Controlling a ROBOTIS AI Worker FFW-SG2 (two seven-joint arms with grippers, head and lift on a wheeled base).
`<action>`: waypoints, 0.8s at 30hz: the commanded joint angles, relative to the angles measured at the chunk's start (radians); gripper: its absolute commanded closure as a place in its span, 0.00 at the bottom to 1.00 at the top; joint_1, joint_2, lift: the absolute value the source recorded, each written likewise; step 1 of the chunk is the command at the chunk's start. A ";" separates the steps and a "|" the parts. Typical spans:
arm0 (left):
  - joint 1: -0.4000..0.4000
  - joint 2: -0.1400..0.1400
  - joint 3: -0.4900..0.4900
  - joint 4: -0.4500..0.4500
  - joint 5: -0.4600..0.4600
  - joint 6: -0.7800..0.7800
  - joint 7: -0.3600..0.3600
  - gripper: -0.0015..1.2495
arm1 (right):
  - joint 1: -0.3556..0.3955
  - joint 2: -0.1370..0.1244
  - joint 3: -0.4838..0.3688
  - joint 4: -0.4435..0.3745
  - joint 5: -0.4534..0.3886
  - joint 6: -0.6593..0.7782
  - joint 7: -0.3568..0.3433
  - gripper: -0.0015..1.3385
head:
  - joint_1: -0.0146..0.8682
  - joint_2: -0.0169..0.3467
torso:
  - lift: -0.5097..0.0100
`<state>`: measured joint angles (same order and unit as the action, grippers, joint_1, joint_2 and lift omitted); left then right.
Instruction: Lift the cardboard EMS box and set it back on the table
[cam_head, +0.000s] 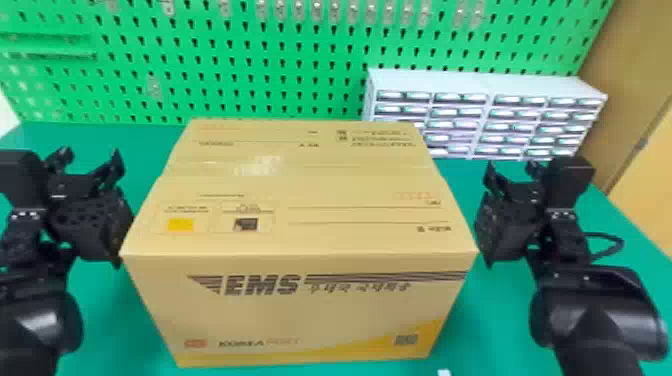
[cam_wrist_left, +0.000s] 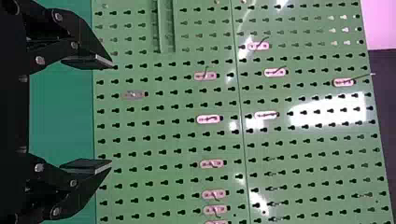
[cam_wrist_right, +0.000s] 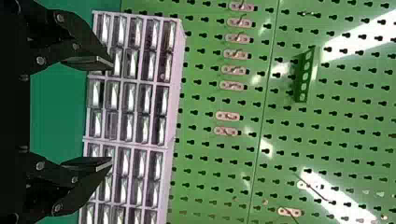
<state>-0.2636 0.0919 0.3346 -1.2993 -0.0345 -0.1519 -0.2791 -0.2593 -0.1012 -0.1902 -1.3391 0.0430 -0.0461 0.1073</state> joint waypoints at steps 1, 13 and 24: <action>0.000 0.000 -0.002 0.000 -0.001 0.000 0.000 0.40 | 0.002 0.000 0.000 0.000 0.000 0.000 0.000 0.40 | 0.78 0.00 | 0.80; -0.002 0.000 -0.002 0.000 -0.001 -0.002 0.000 0.40 | 0.002 0.000 -0.003 0.000 -0.003 -0.001 0.000 0.40 | 0.78 0.00 | 0.80; -0.002 0.000 -0.003 0.000 0.001 -0.003 0.000 0.40 | 0.000 0.000 -0.003 0.000 -0.006 -0.001 0.000 0.40 | 0.78 0.00 | 0.80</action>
<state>-0.2654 0.0918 0.3316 -1.2993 -0.0351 -0.1534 -0.2791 -0.2576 -0.1013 -0.1935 -1.3391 0.0389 -0.0474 0.1073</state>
